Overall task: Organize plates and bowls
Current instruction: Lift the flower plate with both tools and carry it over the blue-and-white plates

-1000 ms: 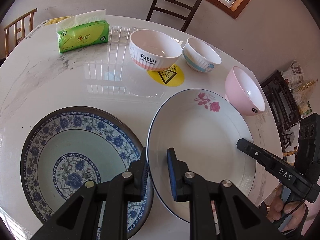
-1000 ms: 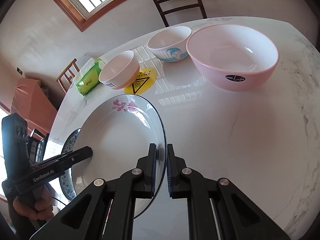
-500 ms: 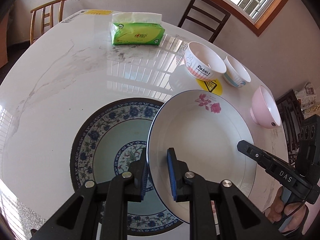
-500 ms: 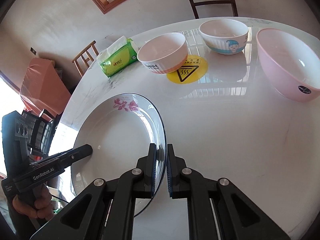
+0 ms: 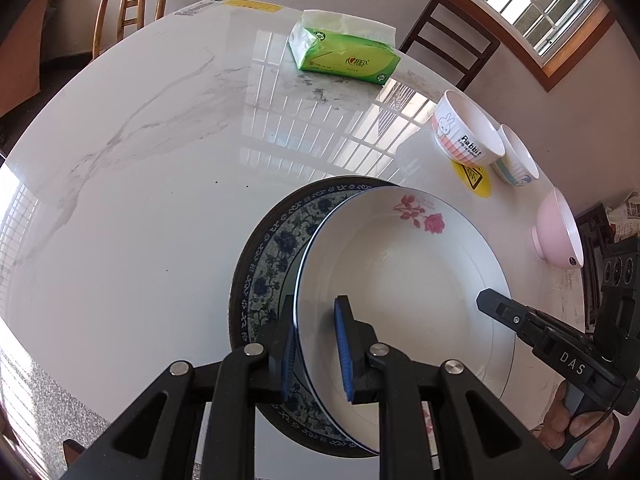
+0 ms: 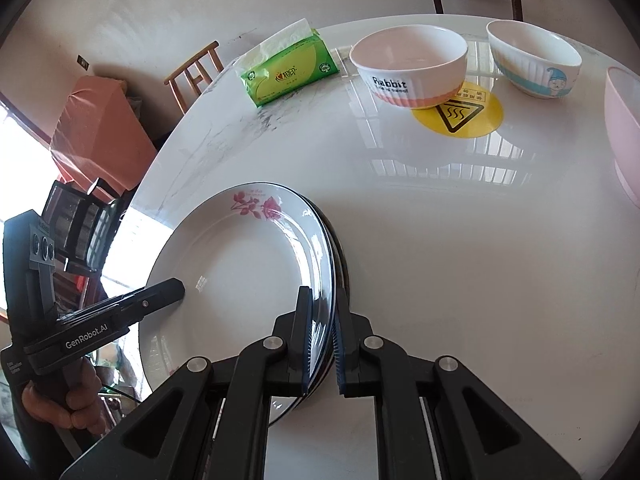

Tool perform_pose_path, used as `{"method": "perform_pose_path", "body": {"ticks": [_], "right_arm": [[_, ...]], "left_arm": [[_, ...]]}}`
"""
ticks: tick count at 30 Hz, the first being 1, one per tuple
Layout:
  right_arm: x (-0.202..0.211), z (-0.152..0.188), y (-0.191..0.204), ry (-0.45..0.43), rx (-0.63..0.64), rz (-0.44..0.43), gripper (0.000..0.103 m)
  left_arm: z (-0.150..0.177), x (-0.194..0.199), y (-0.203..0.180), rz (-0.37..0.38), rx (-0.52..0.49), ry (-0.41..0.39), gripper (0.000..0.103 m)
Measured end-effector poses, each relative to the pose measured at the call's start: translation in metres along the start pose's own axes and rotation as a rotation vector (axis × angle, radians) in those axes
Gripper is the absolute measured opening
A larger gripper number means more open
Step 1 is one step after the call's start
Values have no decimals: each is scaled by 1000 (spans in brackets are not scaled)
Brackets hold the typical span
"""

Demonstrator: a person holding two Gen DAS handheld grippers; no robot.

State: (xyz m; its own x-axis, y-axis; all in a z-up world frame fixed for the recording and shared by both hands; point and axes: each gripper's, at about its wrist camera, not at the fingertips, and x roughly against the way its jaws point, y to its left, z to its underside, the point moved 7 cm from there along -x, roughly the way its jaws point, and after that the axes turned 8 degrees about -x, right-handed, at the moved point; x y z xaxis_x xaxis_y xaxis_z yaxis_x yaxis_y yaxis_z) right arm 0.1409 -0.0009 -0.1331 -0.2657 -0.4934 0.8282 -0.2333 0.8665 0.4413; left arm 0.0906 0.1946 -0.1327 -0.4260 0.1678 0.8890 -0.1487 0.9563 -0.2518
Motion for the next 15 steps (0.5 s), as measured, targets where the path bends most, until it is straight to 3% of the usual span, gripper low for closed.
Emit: {"method": "perform_pose_path", "body": {"ticks": [15], "right_arm": [[-17, 5, 9, 39, 5, 16, 11]], "left_arm": [[-3, -8, 8, -12, -7, 2, 18]]}}
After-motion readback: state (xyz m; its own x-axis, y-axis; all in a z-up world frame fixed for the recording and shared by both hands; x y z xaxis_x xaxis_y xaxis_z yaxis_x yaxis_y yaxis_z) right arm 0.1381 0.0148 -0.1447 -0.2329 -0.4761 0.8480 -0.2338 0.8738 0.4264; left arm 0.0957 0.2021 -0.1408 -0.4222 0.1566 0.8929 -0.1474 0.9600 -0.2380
